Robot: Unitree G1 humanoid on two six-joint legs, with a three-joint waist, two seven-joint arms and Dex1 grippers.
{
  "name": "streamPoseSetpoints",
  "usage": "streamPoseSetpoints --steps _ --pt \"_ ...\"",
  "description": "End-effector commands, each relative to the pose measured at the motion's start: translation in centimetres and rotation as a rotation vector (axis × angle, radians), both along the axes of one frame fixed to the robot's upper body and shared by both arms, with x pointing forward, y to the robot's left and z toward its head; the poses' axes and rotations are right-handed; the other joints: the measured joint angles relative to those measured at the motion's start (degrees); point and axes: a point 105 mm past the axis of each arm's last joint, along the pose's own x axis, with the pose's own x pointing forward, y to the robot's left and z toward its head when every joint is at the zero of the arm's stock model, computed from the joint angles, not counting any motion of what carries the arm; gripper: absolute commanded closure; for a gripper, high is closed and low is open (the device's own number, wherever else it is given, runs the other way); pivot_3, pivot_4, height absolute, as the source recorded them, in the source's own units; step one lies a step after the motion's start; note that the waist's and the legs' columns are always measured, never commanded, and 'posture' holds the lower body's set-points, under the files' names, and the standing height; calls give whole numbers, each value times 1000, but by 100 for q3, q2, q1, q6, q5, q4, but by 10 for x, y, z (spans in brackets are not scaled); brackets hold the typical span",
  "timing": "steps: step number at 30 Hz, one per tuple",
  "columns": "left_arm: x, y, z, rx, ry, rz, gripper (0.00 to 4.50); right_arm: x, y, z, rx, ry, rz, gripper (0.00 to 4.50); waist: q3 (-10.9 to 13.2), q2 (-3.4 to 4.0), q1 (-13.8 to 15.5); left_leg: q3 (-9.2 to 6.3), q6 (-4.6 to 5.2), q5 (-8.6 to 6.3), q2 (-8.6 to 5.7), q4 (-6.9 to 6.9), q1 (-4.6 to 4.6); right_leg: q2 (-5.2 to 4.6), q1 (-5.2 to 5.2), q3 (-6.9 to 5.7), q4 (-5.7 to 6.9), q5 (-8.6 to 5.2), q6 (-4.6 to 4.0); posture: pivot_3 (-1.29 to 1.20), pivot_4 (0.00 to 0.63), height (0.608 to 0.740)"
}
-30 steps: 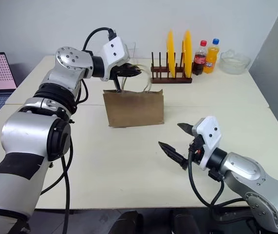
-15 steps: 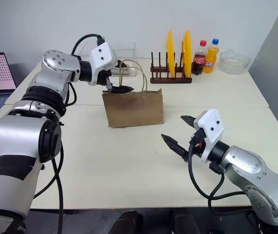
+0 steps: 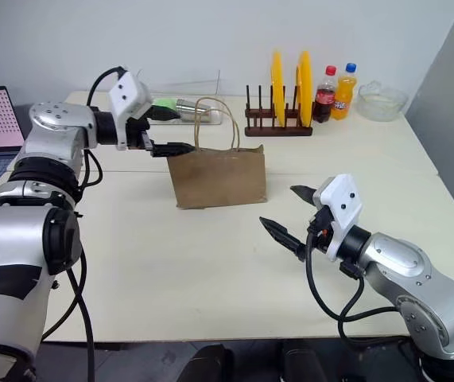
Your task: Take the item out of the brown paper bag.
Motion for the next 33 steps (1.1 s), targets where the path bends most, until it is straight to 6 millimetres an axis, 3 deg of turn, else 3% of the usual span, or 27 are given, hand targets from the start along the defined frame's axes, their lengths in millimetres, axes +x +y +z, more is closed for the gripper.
streamPoseSetpoints --steps 1,10,16,21,26,29,33 --pt "-12 20 17 -77 -62 4 12 -3 0 15 22 -76 9 0 0 0 -21 0 0 0 1 0 1 0 0 0 1 3 -6 0 150 740" --pt "-53 48 7 -189 -155 141 12 6 -4 24 43 -88 42 0 -1 0 -72 -1 -2 1 1 1 7 -3 3 10 3 7 -13 0 150 740" --pt "-99 29 -12 -241 -144 177 12 20 -6 35 0 -117 74 0 -2 0 -63 1 -2 0 3 0 17 -4 8 16 3 7 -14 0 150 740" --pt "-141 1 -28 -305 -111 155 12 54 4 45 -82 -190 104 0 -1 2 -64 22 -1 0 3 -3 53 -5 33 32 -5 7 -13 0 150 740" --pt "-152 2 -33 -336 -86 209 12 105 11 52 -170 -222 79 0 -1 2 -72 25 -2 0 8 -7 68 1 36 31 3 5 -16 0 150 740" --pt "-157 -6 -36 -358 -71 197 0 139 16 59 -251 -268 42 620 0 4 -84 34 -2 1 7 -8 68 2 33 37 5 5 -19 0 150 740" --pt "-167 -18 -41 -385 -35 161 0 176 24 64 -348 -300 -4 2057 0 3 -87 40 -2 0 7 -14 63 0 29 41 2 7 -21 0 150 740"
